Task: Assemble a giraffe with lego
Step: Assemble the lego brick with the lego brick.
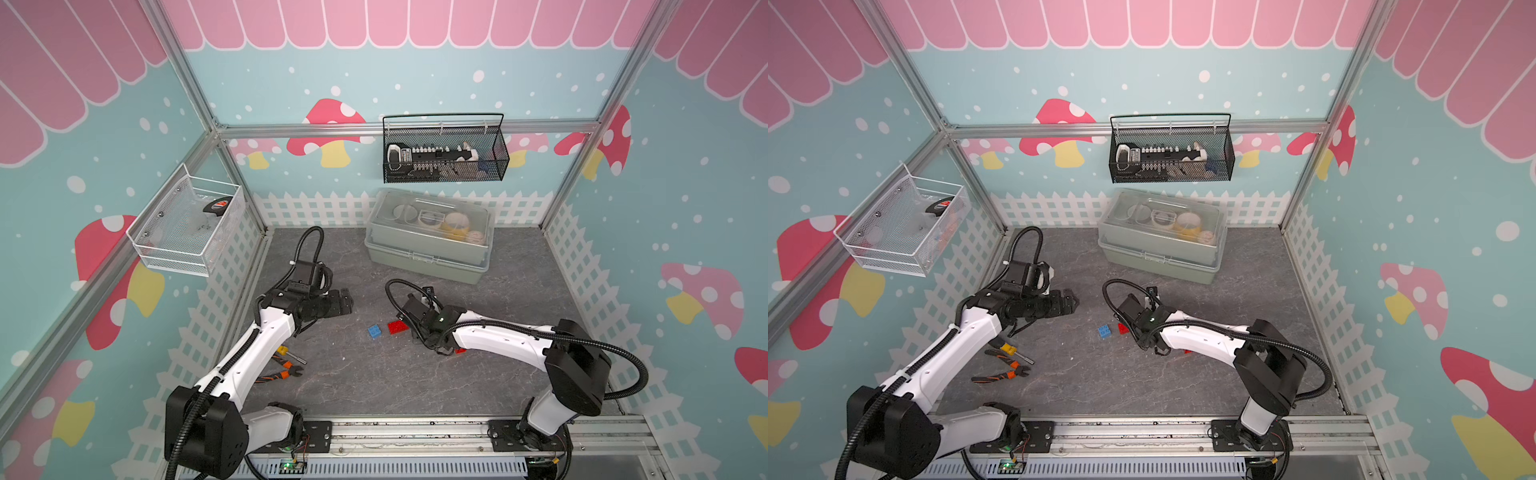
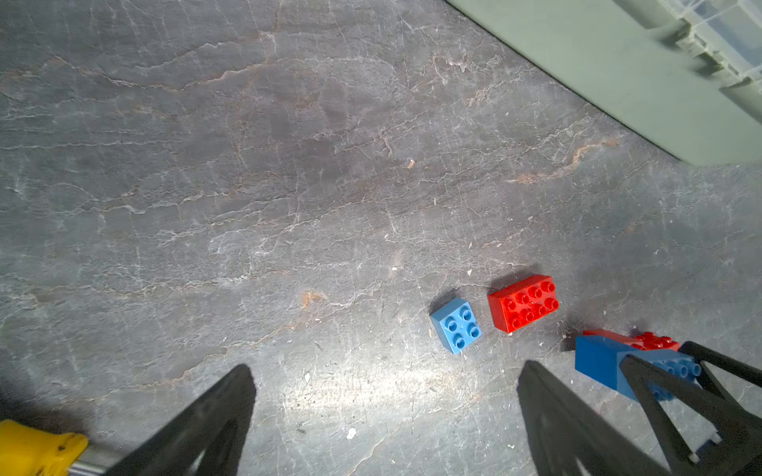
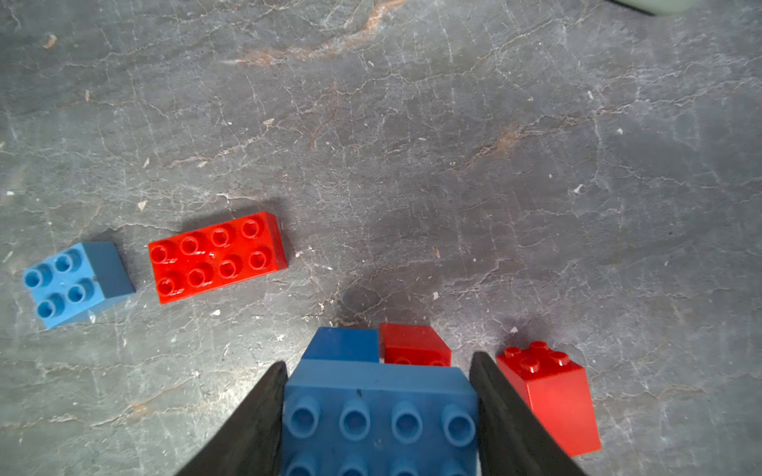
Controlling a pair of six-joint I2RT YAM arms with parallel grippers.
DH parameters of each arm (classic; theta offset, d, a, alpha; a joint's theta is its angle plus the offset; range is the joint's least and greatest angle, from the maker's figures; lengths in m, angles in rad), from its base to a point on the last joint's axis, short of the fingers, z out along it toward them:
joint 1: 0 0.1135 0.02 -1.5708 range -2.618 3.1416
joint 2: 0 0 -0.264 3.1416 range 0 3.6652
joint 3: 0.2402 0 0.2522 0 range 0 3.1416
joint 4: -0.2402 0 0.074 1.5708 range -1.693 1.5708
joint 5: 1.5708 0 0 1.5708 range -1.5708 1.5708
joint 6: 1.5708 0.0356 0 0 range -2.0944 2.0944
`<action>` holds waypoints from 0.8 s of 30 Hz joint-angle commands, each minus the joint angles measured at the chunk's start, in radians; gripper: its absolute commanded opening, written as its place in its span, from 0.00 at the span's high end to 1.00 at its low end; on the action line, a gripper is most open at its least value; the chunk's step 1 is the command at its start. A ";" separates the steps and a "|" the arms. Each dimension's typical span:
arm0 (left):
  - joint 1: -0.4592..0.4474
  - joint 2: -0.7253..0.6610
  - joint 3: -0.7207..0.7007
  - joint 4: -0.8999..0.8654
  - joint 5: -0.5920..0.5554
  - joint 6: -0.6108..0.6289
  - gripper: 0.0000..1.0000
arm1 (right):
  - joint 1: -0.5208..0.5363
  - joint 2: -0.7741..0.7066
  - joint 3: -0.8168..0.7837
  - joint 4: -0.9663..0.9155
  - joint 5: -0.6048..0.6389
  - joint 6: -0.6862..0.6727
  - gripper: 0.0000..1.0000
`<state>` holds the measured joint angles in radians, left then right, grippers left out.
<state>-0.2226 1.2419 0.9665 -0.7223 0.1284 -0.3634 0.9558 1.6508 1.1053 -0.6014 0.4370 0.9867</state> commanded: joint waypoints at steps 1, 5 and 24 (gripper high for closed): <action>0.008 0.005 0.020 -0.014 0.008 0.000 0.01 | -0.003 0.022 -0.012 0.012 0.013 0.035 0.60; 0.007 0.005 0.020 -0.014 0.008 0.001 0.01 | -0.003 0.028 -0.023 0.023 0.011 0.043 0.60; 0.008 0.009 0.023 -0.013 0.011 -0.001 0.01 | 0.003 0.025 -0.008 0.019 0.018 0.026 0.60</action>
<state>-0.2226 1.2423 0.9668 -0.7223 0.1291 -0.3634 0.9554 1.6779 1.0748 -0.5671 0.4374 1.0107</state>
